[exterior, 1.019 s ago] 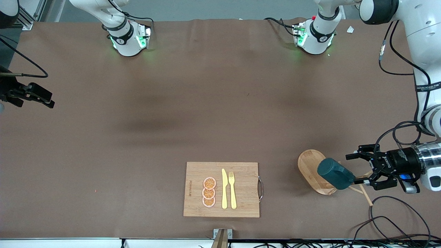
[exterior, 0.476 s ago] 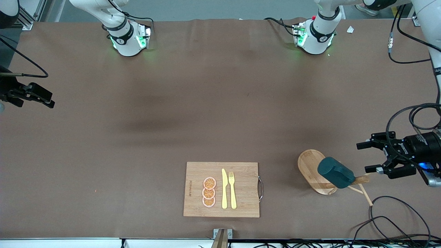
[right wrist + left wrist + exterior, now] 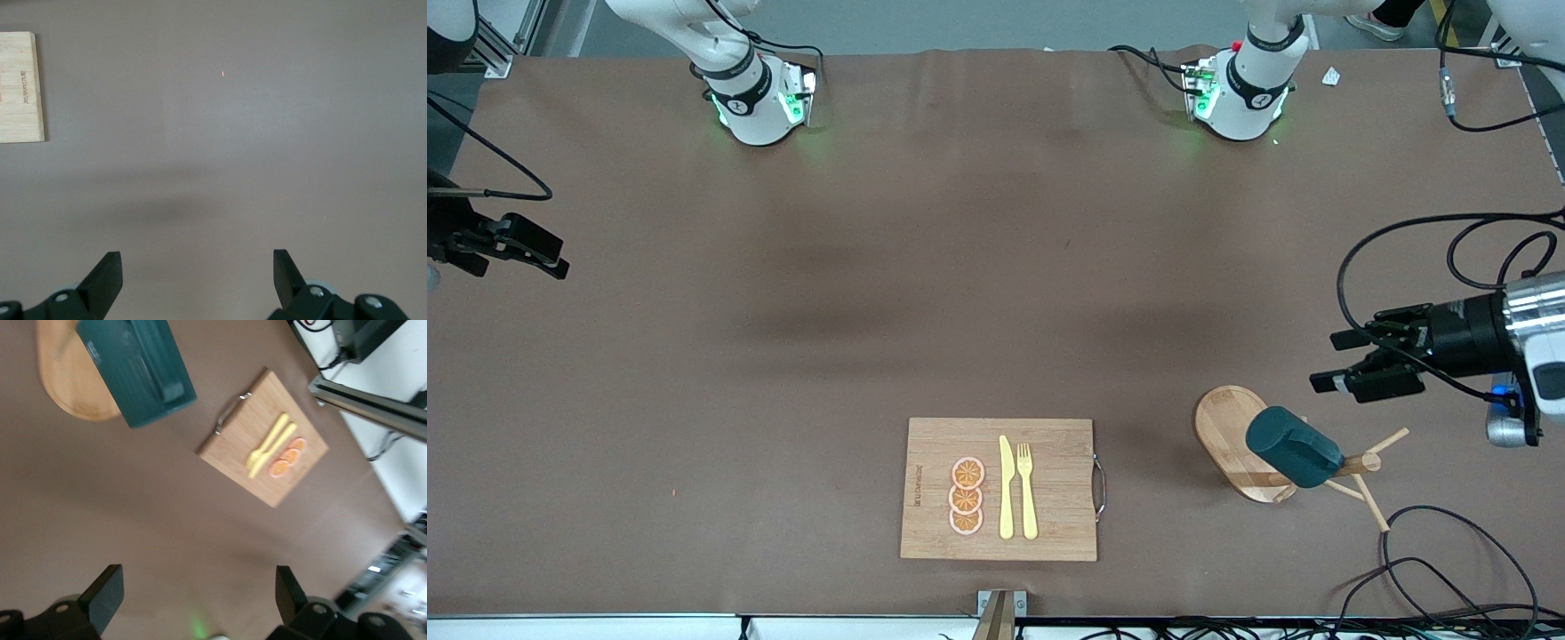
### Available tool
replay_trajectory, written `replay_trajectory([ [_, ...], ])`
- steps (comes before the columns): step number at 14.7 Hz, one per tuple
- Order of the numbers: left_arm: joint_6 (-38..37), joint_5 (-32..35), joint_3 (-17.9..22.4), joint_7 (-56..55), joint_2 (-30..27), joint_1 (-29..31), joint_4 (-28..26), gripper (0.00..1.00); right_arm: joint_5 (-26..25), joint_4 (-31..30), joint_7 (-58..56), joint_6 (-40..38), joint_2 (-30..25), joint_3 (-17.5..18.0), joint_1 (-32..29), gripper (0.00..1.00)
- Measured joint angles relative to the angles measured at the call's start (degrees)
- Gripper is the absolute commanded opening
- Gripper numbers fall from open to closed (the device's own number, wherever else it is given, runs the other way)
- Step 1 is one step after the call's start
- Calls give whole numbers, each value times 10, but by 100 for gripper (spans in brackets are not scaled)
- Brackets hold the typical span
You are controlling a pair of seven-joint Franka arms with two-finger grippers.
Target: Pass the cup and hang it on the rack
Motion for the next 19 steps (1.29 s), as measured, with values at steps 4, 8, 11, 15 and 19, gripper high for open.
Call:
replay_trajectory([
  [4, -11, 146, -11, 50, -29, -24, 0, 100, 0, 0, 0, 0, 0, 0, 0, 100],
  [8, -26, 286, -40, 131, -46, -25, -1, 100, 0, 0, 0, 0, 0, 0, 0, 100],
  [11, -49, 315, -41, 193, -72, -22, -5, 100, 0, 0, 0, 0, 0, 0, 0, 100],
  [15, -64, 321, -41, 257, -134, 9, -54, 100, 0, 0, 0, 0, 0, 0, 0, 100],
  [19, -65, 340, -41, 278, -179, 22, -97, 100, 0, 0, 0, 0, 0, 0, 0, 100],
])
